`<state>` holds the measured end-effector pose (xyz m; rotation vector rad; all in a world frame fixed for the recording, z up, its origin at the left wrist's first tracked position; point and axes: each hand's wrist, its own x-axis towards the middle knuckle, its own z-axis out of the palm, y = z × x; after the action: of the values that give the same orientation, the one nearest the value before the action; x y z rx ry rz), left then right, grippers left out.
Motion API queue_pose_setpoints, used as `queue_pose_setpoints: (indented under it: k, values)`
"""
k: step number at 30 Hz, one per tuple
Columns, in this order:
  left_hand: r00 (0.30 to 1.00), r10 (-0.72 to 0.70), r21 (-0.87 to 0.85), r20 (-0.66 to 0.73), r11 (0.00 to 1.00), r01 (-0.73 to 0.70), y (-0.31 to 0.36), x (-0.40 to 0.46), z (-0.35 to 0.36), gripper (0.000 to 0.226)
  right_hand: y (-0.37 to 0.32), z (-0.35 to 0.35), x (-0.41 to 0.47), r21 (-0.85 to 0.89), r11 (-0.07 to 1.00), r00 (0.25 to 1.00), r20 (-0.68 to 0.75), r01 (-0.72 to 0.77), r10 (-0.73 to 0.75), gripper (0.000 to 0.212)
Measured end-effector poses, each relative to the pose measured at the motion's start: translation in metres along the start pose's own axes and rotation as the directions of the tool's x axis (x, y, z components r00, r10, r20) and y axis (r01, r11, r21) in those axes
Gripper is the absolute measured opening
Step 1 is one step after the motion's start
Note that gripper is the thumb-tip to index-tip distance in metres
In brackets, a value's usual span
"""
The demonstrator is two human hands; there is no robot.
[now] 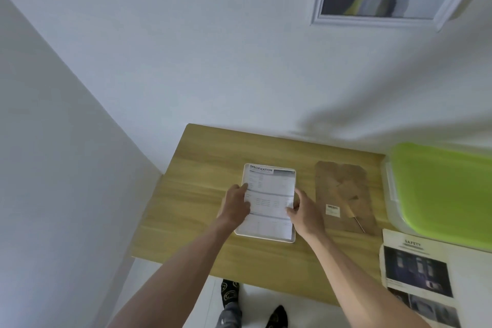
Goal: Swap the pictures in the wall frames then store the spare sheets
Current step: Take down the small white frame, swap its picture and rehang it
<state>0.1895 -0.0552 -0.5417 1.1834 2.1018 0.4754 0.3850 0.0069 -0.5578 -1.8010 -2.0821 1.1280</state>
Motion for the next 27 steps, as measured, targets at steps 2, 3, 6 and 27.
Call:
queue_pose_setpoints:
  k: [2,3,6,27]
  values:
    - [0.999,0.029,0.084,0.013,0.996,-0.03,-0.004,0.0,0.002,0.044,-0.001,0.004,-0.001,-0.125,0.992,1.0,-0.009,-0.004,0.003,0.06]
    - [0.999,0.05,0.14,0.014,0.989,-0.051,-0.007,0.001,0.003,0.04,-0.002,0.006,-0.001,-0.178,0.984,1.0,-0.015,-0.012,0.009,0.06]
    - [0.992,0.124,0.289,-0.003,0.95,-0.118,-0.017,0.005,0.005,0.037,-0.006,0.011,-0.001,-0.276,0.961,1.0,-0.03,-0.005,-0.004,0.065]
    - [0.977,0.191,0.027,0.095,0.981,-0.194,-0.048,0.025,0.005,0.05,-0.011,0.023,-0.001,-0.14,0.987,0.996,-0.057,-0.075,0.068,0.057]
